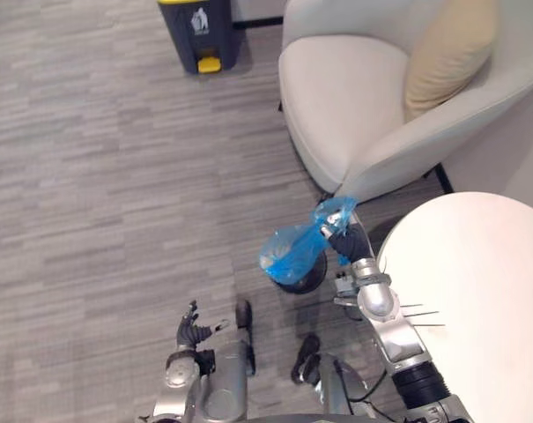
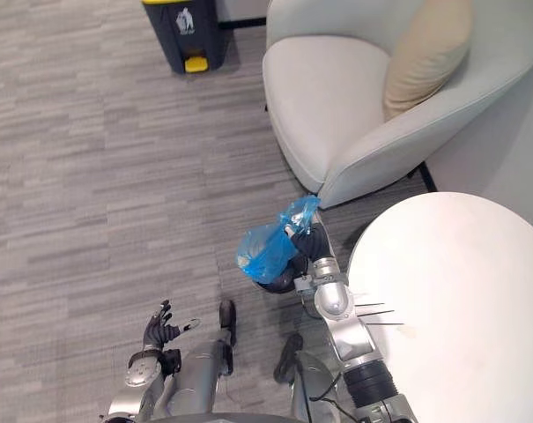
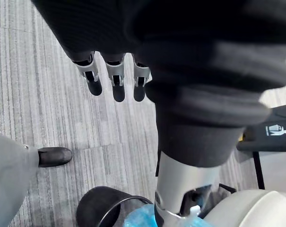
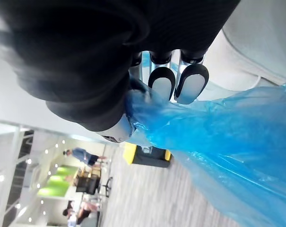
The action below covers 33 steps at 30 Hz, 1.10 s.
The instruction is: Gather rubbish on tea table into small bin, then transfer packed bag to large trash can.
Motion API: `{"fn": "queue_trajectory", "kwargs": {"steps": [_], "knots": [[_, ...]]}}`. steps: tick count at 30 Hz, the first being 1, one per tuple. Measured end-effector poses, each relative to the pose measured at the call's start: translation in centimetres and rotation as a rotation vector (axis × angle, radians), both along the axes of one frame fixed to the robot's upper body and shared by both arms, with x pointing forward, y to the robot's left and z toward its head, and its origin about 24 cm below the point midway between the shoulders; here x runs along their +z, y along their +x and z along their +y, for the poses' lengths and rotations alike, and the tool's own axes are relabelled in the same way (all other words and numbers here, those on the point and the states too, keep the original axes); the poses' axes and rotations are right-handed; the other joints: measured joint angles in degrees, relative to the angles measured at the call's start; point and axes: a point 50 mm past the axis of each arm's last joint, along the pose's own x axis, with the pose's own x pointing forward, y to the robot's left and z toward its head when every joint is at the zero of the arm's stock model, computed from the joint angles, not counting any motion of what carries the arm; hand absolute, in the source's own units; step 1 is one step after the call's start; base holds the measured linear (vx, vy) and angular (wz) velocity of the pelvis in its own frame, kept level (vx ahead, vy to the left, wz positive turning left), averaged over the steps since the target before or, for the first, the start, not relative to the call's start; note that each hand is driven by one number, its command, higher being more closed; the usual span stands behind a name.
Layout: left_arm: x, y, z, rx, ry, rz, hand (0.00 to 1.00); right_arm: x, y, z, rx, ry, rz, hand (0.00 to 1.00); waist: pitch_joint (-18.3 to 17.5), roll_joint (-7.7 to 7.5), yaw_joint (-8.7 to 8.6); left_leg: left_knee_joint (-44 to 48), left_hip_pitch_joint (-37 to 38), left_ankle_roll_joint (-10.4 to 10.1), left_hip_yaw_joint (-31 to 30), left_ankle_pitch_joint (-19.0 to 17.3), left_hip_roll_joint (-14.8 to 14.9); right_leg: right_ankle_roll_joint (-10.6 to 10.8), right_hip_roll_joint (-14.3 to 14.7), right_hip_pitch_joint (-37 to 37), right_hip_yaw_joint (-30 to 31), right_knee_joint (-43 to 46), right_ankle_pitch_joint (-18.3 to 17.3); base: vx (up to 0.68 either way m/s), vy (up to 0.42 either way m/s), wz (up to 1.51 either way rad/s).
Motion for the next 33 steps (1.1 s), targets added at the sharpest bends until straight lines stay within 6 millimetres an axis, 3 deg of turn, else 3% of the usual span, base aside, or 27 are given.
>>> {"fn": "queue_trajectory", "kwargs": {"steps": [3, 5, 6, 8, 10, 11, 12, 13, 15, 16, 18, 20, 21, 22, 24, 28, 33], "knots": [[1.2, 1.2, 0.0, -0.010, 0.004, -0.069, 0.00, 0.2, -0.1, 0.3, 0.027, 0.032, 0.000, 1.00, 0.01, 0.15, -0.20, 2.60, 0.16, 0.37, -0.12, -1.24, -0.61, 0.30, -0.87, -0.46, 1.89, 2.21, 0.45, -0.01, 0.057, -0.30], [2.1, 2.1, 0.0, -0.015, 0.006, -0.121, 0.00, 0.3, 0.0, 0.3, 0.031, 0.041, -0.004, 1.00, 0.30, 0.44, -0.22, 5.37, -0.32, 1.99, -0.73, -2.91, -0.10, 1.56, -1.26, -0.95, 3.56, 7.66, -2.85, -0.08, 0.021, 0.27], [2.6, 2.6, 0.2, -0.023, 0.009, -0.147, 0.00, 0.4, -0.1, 0.4, 0.031, 0.048, -0.009, 1.00, 0.48, 0.20, -0.51, 7.11, -0.54, 2.14, -2.20, -3.28, -0.99, 0.99, -2.57, -2.13, 5.33, 18.53, -6.77, -0.12, -0.049, 0.69], [3.5, 2.9, 0.3, -0.021, 0.017, -0.193, 0.00, 1.2, -0.2, 0.8, 0.043, 0.081, -0.052, 1.00, 0.60, 0.37, 0.18, 10.37, -2.25, 2.08, -5.21, -4.15, -1.69, 2.02, -2.05, -0.92, 6.96, 28.42, -9.25, -0.17, -0.091, 0.86], [4.4, 2.8, 0.6, -0.007, 0.026, -0.231, 0.00, 2.9, 0.2, 1.3, 0.063, 0.087, -0.125, 1.00, 0.71, 0.70, 0.26, 11.44, -4.60, 0.86, -7.48, -3.28, -2.27, 1.05, -0.56, 1.26, 7.57, 22.87, -12.65, -0.27, -0.159, 0.52], [4.7, 2.6, 0.5, -0.002, 0.021, -0.247, 0.00, 4.3, 0.7, 1.4, 0.073, 0.079, -0.180, 1.00, 0.43, 1.32, 1.56, 9.67, -5.77, -0.46, -7.87, -1.82, -1.87, -1.02, 1.02, 3.01, 7.28, 14.98, -15.47, -0.26, -0.134, 0.14], [4.5, 2.5, -0.3, 0.006, -0.006, -0.249, 0.00, 5.3, 1.1, 1.1, 0.074, 0.062, -0.226, 1.00, 0.71, 4.18, 1.64, 8.38, -7.18, -0.95, -9.20, -1.01, -0.34, -1.39, 3.38, 2.71, 5.46, 12.83, -13.82, -0.30, -0.115, 0.12], [4.6, 2.3, -0.7, 0.010, -0.025, -0.258, 0.00, 6.1, 1.4, 0.9, 0.077, 0.050, -0.259, 1.00, 0.64, 5.69, 1.49, 6.41, -7.90, -2.11, -10.54, -0.24, 0.64, -2.09, 4.67, 2.24, 4.54, 11.38, -12.52, -0.32, -0.107, 0.33], [5.0, 2.3, -1.7, 0.005, -0.062, -0.279, 0.00, 6.9, 2.2, 0.5, 0.071, 0.018, -0.283, 1.00, 0.62, 6.17, 1.66, 0.52, -7.14, -4.71, -11.79, -0.96, 1.32, -3.50, 5.53, 0.02, 3.53, 11.25, -10.05, -0.30, -0.093, 0.37], [5.5, 2.6, -2.4, -0.015, -0.078, -0.304, 0.00, 7.5, 2.9, 0.3, 0.062, -0.008, -0.294, 1.00, 0.70, 6.02, 1.58, -0.32, -7.84, -7.99, -10.54, -3.93, 1.17, -5.18, 4.47, -0.67, 2.06, 10.03, -8.20, -0.30, -0.042, 0.44], [6.5, 3.7, -3.5, -0.071, -0.096, -0.356, 0.00, 7.8, 3.9, -0.4, 0.046, -0.047, -0.292, 1.00, 0.83, 5.90, 1.17, 6.71, -9.77, -4.83, -8.26, -3.50, -0.05, -5.48, 2.33, -1.58, 0.44, 9.33, -6.69, -0.22, -0.015, 0.54], [8.3, 4.4, -4.1, -0.108, -0.103, -0.452, 0.00, 7.8, 4.0, -0.8, 0.049, -0.093, -0.287, 1.00, 0.69, 6.13, -0.21, 15.95, -6.40, -2.23, -6.32, -5.55, -1.33, -5.07, -0.08, -1.52, -0.63, 8.41, -5.18, -0.18, 0.015, 0.46], [8.8, 4.6, -4.1, -0.110, -0.100, -0.478, 0.00, 7.8, 4.0, -0.9, 0.051, -0.098, -0.286, 1.00, 0.55, 6.36, -0.19, 16.86, -4.90, -2.08, -6.67, -6.40, -1.06, -4.99, -0.12, -1.53, -0.52, 8.03, -4.67, -0.17, 0.071, 0.15], [9.7, 5.1, -4.1, -0.123, -0.093, -0.526, 0.00, 7.8, 4.0, -0.8, 0.059, -0.108, -0.286, 1.00, 0.38, 6.65, -0.28, 16.18, -1.46, -3.18, -7.72, -10.28, -1.05, -4.78, -0.12, -1.48, -0.50, 6.65, -3.39, -0.10, 0.081, -0.01], [11.0, 6.0, -4.6, -0.178, -0.068, -0.590, 0.00, 8.0, 4.0, -0.9, 0.077, -0.124, -0.288, 1.00, 0.13, 7.03, -0.42, 9.55, 2.76, -3.30, -8.33, -11.03, -0.96, -3.88, 0.23, -0.99, -0.71, 3.42, -0.91, -0.10, 0.114, 0.08], [13.3, 8.2, -6.2, -0.341, 0.027, -0.683, 0.00, 8.4, 3.7, -0.4, 0.135, -0.133, -0.296, 1.00, -0.31, 7.14, -0.78, 1.70, 5.50, -2.58, -9.08, -7.19, -2.54, -1.68, -0.05, 1.77, -1.61, -4.02, 4.62, -0.08, 0.140, 0.17], [14.1, 8.4, -6.4, -0.465, 0.132, -0.705, 0.00, 9.3, 2.7, 1.9, 0.292, -0.102, -0.323, 1.00, -3.20, 6.22, -0.81, -4.42, 9.32, -1.10, -8.35, -3.81, -3.94, -0.24, -0.16, 4.56, -1.13, -8.69, 7.41, 0.00, 0.103, -0.01]]}}
